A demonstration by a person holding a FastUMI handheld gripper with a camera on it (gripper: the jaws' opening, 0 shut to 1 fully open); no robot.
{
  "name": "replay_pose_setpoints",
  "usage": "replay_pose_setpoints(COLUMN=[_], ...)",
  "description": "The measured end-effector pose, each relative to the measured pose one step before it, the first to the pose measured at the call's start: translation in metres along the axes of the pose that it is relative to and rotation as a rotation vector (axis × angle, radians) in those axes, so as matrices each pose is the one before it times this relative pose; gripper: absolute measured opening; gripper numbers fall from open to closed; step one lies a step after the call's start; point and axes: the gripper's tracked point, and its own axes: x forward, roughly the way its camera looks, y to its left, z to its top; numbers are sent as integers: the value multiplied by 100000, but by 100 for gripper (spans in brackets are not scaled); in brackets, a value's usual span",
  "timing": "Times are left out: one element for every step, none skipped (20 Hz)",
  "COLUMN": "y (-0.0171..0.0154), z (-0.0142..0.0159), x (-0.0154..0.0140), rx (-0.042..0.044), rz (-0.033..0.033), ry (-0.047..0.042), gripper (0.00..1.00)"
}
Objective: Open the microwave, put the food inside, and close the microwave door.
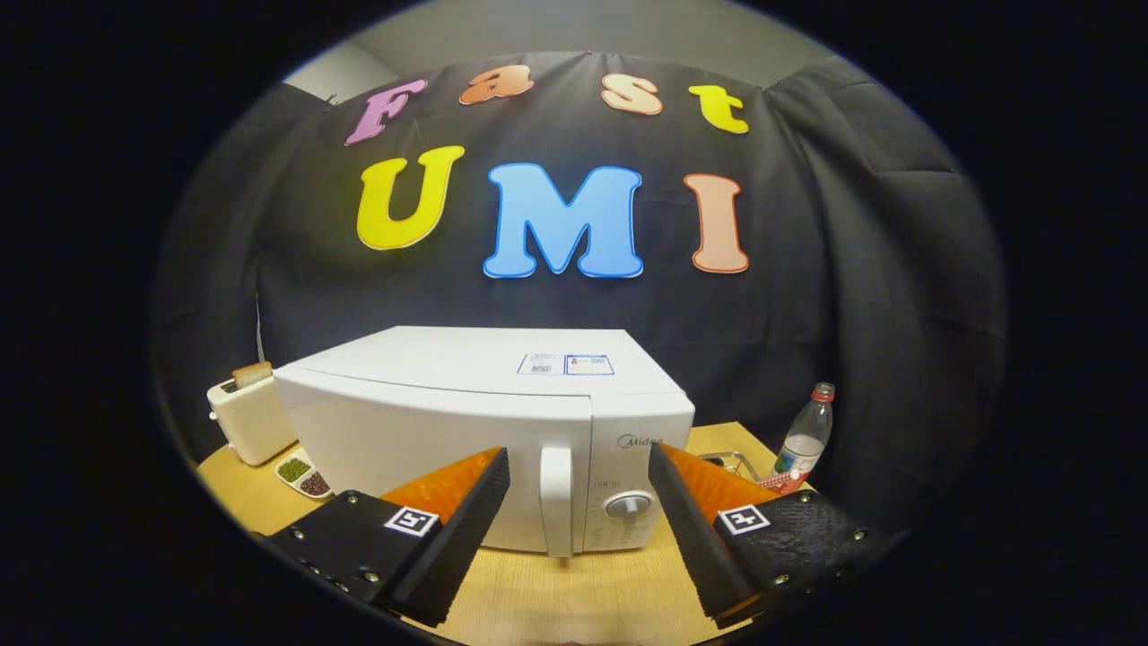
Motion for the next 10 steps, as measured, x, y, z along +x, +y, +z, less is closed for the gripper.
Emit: replay_pose_setpoints(y=[64,113,42,37,151,58,229,112,193,259], z=[-666,-513,-309,-349,-611,-540,-498,-302,-278,-226], x=[537,604,501,499,461,531,271,337,298,176], rx=[-350,-323,-173,-18,488,895,980,329,155,262], rz=[558,533,120,341,238,378,506,45,501,991], ry=[1336,798,456,889,1480,1759,1262,1061,963,935], gripper=[98,98,97,96,92,88,78,72,64,64])
